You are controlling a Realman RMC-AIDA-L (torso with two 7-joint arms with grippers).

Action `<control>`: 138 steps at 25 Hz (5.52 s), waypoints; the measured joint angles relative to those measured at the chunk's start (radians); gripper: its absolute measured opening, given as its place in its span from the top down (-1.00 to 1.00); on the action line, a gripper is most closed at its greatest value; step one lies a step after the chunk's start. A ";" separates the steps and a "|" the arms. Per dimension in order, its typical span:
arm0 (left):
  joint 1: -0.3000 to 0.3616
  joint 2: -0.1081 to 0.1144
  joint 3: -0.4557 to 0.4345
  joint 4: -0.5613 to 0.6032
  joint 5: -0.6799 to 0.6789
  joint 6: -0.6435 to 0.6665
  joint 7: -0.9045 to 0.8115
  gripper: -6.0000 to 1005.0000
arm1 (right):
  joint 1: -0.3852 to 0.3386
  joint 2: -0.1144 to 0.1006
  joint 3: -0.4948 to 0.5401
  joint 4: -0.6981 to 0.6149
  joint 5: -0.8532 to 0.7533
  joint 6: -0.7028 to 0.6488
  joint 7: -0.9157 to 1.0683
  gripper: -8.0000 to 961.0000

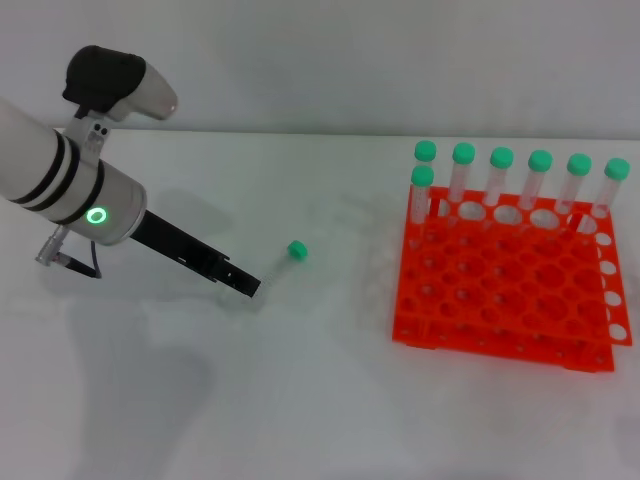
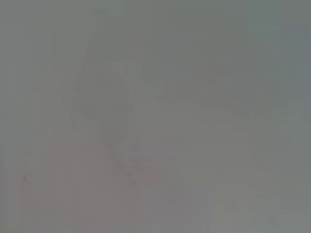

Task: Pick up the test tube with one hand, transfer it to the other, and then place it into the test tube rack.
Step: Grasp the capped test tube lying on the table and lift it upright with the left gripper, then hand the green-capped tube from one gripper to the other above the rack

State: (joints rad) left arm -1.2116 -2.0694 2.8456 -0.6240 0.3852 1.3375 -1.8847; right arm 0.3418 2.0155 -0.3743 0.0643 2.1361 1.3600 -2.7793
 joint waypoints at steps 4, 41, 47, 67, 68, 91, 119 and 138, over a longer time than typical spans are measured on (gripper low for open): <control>0.002 0.000 0.000 0.036 0.012 -0.029 -0.005 -0.43 | 0.004 0.000 0.000 0.000 0.001 -0.001 0.000 -0.66; 0.003 -0.001 0.000 0.161 0.084 -0.160 -0.054 0.12 | -0.003 0.000 0.000 0.000 0.004 -0.002 0.000 -0.62; 0.005 -0.002 0.000 0.163 0.090 -0.174 -0.056 0.12 | -0.003 0.000 0.000 0.000 0.006 -0.002 0.000 -0.62; 0.000 0.000 0.000 0.191 0.106 -0.189 -0.054 0.57 | -0.007 0.000 0.000 0.000 0.007 0.003 0.000 -0.60; 0.000 0.001 0.000 0.191 0.106 -0.189 -0.052 0.57 | -0.007 0.000 0.000 0.000 0.007 0.003 0.000 -0.60; 0.139 0.016 0.000 0.124 -0.457 -0.168 0.225 0.59 | -0.017 0.000 0.002 0.000 0.007 0.009 0.000 -0.57; 0.614 -0.031 -0.003 0.940 -1.226 -0.081 1.752 0.59 | -0.068 -0.016 -0.206 -0.210 -0.051 0.161 0.535 -0.55; 0.615 -0.037 -0.003 1.040 -1.132 -0.178 1.768 0.59 | 0.071 0.001 -0.494 -0.375 -0.289 0.309 0.568 -0.53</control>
State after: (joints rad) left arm -0.5970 -2.1062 2.8424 0.4155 -0.7469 1.1598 -0.1168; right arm 0.4130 2.0161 -0.8678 -0.3109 1.8469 1.6692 -2.2117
